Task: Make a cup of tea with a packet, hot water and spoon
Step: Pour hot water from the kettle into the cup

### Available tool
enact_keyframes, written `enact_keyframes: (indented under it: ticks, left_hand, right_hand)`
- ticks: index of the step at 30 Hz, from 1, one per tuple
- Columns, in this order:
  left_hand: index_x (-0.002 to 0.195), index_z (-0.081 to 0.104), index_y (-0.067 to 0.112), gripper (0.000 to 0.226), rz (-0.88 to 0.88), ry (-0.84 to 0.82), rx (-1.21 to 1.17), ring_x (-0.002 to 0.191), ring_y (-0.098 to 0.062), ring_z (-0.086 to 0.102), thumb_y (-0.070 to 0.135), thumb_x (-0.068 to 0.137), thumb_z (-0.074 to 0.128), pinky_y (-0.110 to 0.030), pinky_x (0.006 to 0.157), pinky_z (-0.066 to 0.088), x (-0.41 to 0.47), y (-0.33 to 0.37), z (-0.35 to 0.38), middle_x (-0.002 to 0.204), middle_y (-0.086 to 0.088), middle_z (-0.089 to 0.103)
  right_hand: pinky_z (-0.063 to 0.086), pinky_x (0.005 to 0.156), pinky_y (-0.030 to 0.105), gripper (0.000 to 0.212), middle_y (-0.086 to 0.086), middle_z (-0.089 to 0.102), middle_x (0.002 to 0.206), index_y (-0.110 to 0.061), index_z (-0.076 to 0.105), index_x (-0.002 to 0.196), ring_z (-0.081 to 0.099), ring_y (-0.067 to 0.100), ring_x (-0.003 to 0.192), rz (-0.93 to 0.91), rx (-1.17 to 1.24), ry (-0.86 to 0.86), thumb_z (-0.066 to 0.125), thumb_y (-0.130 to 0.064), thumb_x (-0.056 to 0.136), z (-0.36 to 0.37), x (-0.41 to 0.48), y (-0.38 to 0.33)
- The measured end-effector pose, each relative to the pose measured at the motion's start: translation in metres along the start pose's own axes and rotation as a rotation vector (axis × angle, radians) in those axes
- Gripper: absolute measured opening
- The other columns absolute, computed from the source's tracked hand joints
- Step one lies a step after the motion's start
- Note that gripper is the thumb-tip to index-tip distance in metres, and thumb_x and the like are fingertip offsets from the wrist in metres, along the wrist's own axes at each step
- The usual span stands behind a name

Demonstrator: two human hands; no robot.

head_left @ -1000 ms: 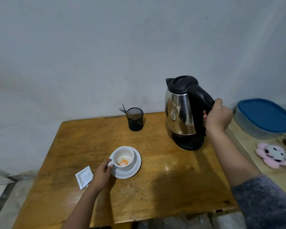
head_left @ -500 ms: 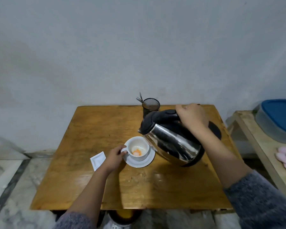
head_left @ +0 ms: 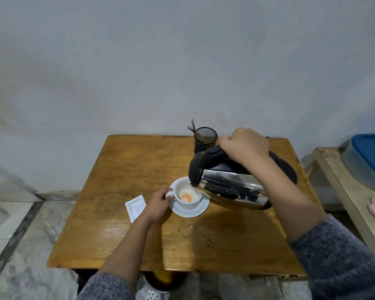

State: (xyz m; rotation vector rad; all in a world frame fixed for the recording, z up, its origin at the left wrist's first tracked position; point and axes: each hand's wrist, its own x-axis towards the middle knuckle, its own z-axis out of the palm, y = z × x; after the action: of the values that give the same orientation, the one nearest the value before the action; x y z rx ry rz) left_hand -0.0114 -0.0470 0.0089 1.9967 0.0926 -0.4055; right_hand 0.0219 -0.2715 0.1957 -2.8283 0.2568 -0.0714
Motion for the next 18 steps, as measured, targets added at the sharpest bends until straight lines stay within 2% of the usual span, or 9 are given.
enact_keyframes:
  ticks: [3,6,8,13,18]
  left_hand:
    - [0.104,0.057,0.02,0.016,-0.01,0.003,-0.006,0.097,-0.019,0.054,0.015,0.093,0.046,-0.03,0.081,0.04,0.0,0.0,0.002,0.106,-0.004,0.06]
    - [0.104,0.055,0.019,0.015,-0.022,0.002,-0.015,0.097,-0.019,0.052,0.014,0.094,0.045,-0.029,0.082,0.038,-0.001,0.003,0.003,0.105,-0.005,0.058]
    - [0.104,0.054,0.019,0.014,-0.027,-0.001,-0.023,0.097,-0.02,0.052,0.014,0.094,0.045,-0.029,0.081,0.038,-0.001,0.004,0.003,0.105,-0.005,0.057]
    - [0.103,0.053,0.02,0.013,-0.031,-0.001,-0.019,0.098,-0.02,0.052,0.015,0.094,0.045,-0.03,0.082,0.038,0.0,0.003,0.001,0.106,-0.005,0.056]
    - [0.107,0.055,0.018,0.016,-0.044,-0.009,-0.023,0.099,-0.021,0.052,0.017,0.094,0.046,-0.031,0.083,0.039,-0.001,0.003,0.0,0.107,-0.006,0.057]
  right_hand:
    - [0.024,0.05,0.024,0.03,0.0,0.045,0.061,-0.011,0.052,0.067,0.048,0.024,0.064,-0.029,-0.05,-0.018,0.044,-0.035,0.083,-0.002,-0.001,-0.012]
    - [0.023,0.049,0.024,0.03,0.0,0.044,0.061,-0.013,0.047,0.063,0.044,0.02,0.059,-0.052,-0.083,-0.039,0.044,-0.034,0.083,-0.002,-0.003,-0.02]
    - [0.023,0.049,0.024,0.027,0.0,0.044,0.061,-0.012,0.05,0.068,0.045,0.021,0.062,-0.06,-0.091,-0.035,0.044,-0.033,0.083,-0.001,-0.004,-0.023]
    - [0.025,0.05,0.024,0.031,0.001,0.047,0.062,-0.015,0.044,0.058,0.041,0.015,0.055,-0.065,-0.089,-0.041,0.044,-0.033,0.083,0.0,-0.003,-0.026]
    - [0.028,0.051,0.025,0.027,0.0,0.048,0.063,-0.013,0.054,0.071,0.051,0.021,0.065,-0.089,-0.109,-0.049,0.044,-0.034,0.083,0.003,-0.004,-0.03]
